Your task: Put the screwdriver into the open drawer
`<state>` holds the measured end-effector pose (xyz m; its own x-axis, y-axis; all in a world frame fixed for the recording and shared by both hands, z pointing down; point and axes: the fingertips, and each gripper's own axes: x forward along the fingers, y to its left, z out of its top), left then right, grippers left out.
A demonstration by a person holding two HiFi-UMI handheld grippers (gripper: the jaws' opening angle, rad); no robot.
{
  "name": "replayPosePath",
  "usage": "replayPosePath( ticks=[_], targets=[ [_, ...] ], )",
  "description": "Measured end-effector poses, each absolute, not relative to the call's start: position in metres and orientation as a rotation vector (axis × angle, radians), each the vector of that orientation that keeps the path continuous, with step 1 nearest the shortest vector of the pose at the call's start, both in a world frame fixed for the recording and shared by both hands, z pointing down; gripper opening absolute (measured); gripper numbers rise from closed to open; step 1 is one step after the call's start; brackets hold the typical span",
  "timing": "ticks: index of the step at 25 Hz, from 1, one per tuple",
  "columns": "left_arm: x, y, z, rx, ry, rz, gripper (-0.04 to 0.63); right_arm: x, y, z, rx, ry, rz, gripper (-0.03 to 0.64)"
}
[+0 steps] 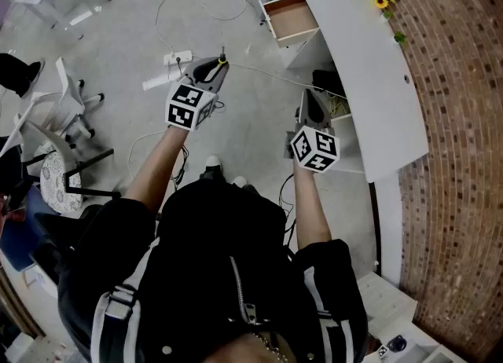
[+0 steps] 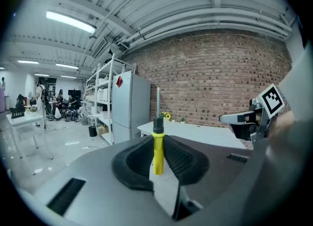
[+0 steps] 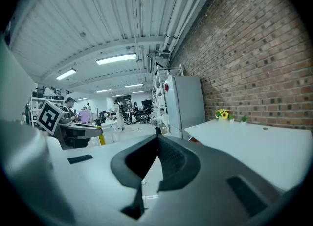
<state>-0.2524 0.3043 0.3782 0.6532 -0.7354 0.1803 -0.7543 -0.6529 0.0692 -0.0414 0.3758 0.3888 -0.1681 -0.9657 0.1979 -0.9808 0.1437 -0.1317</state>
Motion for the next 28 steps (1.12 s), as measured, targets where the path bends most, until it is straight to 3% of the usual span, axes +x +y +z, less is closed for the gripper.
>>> replayPosePath(
  ticks=[28],
  targets=[
    [-0.272, 0.241, 0.407, 2.703, -1.18, 0.23, 0.078, -0.065, 0.317, 0.413, 2.009, -2.27, 0.413, 0.005]
  ],
)
